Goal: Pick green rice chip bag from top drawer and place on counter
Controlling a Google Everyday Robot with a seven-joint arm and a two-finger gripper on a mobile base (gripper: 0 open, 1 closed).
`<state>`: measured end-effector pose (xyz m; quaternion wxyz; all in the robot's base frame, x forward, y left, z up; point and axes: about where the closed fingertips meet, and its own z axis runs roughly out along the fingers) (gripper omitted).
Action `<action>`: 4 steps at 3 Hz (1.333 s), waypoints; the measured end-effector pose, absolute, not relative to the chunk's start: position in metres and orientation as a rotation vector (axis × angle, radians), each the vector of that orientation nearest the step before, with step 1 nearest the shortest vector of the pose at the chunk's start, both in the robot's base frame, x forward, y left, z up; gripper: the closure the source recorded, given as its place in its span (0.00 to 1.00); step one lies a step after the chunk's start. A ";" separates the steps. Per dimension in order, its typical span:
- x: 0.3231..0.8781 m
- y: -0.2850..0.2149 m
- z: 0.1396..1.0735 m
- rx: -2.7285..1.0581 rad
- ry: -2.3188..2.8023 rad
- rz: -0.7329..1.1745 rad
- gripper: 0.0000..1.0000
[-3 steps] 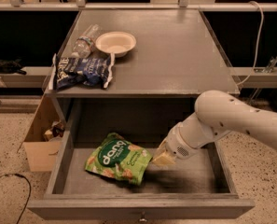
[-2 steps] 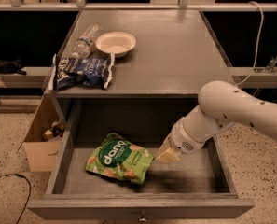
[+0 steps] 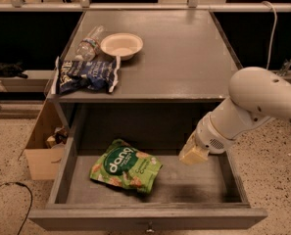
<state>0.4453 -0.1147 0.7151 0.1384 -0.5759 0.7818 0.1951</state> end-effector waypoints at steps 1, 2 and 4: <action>0.445 -0.115 0.715 -1.665 2.261 0.564 0.60; 0.445 -0.115 0.715 -1.665 2.261 0.564 0.36; 0.445 -0.115 0.715 -1.665 2.260 0.564 0.00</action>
Offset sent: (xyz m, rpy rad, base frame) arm 0.0000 0.0000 0.0000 0.0000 0.0000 0.0000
